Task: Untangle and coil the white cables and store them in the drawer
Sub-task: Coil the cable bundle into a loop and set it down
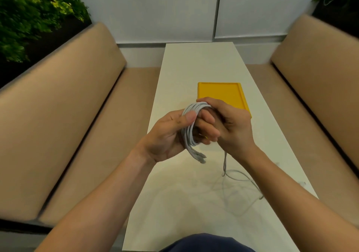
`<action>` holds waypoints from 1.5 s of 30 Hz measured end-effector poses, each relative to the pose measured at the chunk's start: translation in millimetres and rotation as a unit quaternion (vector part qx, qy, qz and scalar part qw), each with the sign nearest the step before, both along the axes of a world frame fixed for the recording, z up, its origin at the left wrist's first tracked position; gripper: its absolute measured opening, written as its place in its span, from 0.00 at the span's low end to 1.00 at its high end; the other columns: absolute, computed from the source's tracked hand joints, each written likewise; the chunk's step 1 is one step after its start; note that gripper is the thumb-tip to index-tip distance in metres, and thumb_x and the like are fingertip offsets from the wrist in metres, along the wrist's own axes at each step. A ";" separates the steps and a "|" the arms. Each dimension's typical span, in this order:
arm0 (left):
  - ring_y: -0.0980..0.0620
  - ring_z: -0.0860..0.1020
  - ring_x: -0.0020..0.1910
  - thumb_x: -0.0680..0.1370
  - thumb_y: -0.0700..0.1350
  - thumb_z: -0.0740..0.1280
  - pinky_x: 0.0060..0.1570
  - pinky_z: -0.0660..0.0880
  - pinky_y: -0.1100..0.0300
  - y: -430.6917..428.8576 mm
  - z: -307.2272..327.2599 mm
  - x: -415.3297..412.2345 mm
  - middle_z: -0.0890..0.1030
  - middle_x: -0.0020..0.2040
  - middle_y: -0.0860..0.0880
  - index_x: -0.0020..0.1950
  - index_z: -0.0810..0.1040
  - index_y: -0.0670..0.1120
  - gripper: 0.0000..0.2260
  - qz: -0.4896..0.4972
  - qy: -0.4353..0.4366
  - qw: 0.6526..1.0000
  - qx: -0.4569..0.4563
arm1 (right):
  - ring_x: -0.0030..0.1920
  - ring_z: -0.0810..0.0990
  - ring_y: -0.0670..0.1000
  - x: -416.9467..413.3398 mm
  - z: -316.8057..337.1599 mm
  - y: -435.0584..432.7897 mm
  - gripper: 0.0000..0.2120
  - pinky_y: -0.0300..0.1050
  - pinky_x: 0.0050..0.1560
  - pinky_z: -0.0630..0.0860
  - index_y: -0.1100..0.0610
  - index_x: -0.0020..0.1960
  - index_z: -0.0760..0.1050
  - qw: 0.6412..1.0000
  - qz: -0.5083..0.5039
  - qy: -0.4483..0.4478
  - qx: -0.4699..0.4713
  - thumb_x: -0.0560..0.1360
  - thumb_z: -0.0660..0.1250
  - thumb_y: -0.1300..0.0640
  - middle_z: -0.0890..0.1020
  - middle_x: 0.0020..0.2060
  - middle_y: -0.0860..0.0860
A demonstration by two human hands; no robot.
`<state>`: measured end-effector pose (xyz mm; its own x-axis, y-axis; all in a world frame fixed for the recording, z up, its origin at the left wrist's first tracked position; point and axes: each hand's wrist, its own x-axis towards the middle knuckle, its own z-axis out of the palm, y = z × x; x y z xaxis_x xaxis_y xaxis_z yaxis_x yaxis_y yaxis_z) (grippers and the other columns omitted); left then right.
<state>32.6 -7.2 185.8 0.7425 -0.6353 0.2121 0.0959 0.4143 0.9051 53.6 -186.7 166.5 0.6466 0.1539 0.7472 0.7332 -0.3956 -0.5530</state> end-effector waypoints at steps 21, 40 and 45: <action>0.54 0.86 0.37 0.82 0.53 0.63 0.33 0.79 0.66 2.7 5.2 2.9 0.86 0.56 0.44 0.75 0.68 0.41 0.26 0.082 -0.001 0.995 -0.062 | 0.35 0.82 0.53 -6.4 -2.7 4.9 0.14 0.52 0.37 0.81 0.49 0.64 0.72 0.958 0.101 0.266 -0.045 0.85 0.54 0.45 0.81 0.42 0.41; 0.43 0.78 0.69 0.86 0.38 0.52 0.64 0.77 0.53 11.1 7.3 16.8 0.80 0.68 0.42 0.80 0.55 0.39 0.22 0.175 -0.010 0.978 -0.112 | 0.35 0.82 0.48 -20.2 9.0 5.5 0.08 0.59 0.45 0.83 0.51 0.52 0.78 0.916 0.015 0.399 -0.039 0.83 0.65 0.48 0.85 0.38 0.48; 0.41 0.76 0.71 0.86 0.38 0.53 0.66 0.75 0.52 13.0 7.1 20.9 0.79 0.69 0.40 0.81 0.53 0.38 0.22 0.213 -0.009 0.970 -0.119 | 0.35 0.81 0.46 -28.1 15.5 1.9 0.11 0.57 0.46 0.83 0.49 0.57 0.79 0.897 0.033 0.425 -0.113 0.84 0.61 0.45 0.83 0.38 0.49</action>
